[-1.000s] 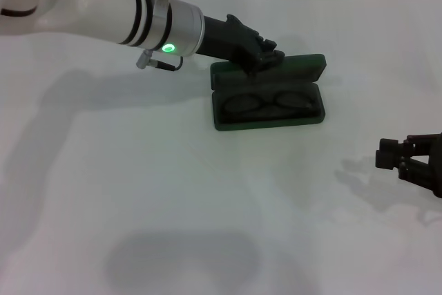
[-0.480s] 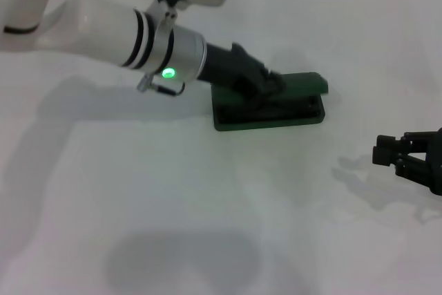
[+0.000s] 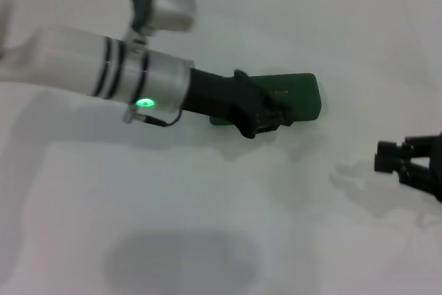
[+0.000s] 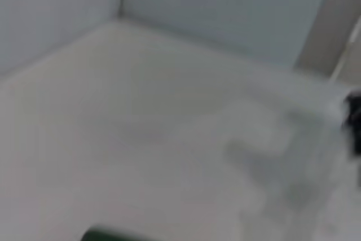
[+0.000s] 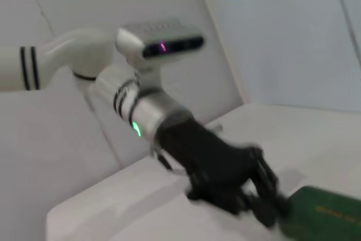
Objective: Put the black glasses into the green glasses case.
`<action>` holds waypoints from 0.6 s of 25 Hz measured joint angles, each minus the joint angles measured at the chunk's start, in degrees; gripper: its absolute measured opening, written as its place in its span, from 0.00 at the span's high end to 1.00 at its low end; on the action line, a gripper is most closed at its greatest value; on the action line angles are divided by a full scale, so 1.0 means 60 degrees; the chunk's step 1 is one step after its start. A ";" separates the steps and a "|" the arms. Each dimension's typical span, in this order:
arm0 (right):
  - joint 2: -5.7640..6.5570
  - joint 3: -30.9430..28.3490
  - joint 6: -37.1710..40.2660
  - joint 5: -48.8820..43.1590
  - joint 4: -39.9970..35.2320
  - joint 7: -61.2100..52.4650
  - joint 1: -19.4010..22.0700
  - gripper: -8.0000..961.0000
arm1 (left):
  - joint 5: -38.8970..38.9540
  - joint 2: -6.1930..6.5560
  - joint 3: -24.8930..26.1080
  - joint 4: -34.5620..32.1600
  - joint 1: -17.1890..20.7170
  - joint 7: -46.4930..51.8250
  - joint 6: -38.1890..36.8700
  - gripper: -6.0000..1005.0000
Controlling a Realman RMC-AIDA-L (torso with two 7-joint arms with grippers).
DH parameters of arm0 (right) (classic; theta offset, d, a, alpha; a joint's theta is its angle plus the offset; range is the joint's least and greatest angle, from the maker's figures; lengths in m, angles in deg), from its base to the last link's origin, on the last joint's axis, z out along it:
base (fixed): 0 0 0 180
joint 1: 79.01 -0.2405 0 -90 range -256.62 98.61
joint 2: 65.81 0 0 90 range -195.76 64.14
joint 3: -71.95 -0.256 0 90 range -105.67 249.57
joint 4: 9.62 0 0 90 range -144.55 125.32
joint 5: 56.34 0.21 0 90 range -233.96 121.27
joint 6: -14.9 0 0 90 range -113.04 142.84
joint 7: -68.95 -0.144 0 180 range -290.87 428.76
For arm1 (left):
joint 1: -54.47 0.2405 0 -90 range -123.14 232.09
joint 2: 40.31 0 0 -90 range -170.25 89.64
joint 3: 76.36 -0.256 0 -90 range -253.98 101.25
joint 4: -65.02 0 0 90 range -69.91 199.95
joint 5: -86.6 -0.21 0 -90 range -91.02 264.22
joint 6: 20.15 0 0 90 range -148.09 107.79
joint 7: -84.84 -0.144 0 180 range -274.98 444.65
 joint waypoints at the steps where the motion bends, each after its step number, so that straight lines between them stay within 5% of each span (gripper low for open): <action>1: 0.0031 0.0003 0.0205 -0.0078 0.0034 -0.0009 -0.0046 0.77 | 0.0202 0.0066 0.0090 -0.0492 0.0392 -0.0174 -0.0633 0.91; 5: -0.0051 0.0096 0.0795 -0.0106 0.0145 0.0102 -0.0322 0.77 | 0.1541 0.0414 0.0777 -0.1285 0.1921 -0.1906 -0.3443 0.83; 7: -0.0140 0.0401 0.1019 0.0471 0.0143 0.0406 -0.0373 0.65 | 0.2061 0.0493 0.1289 -0.1226 0.2399 -0.2443 -0.4382 0.79; 12: -0.0151 0.1964 0.0837 0.2204 0.0147 0.1179 -0.0595 0.50 | 0.2221 0.0615 0.1779 -0.1130 0.3134 -0.2701 -0.5025 0.69; 15: -0.0156 0.2397 0.0759 0.2476 0.0082 0.1285 -0.0851 0.44 | 0.2276 0.0653 0.1805 -0.0798 0.3256 -0.2977 -0.5262 0.54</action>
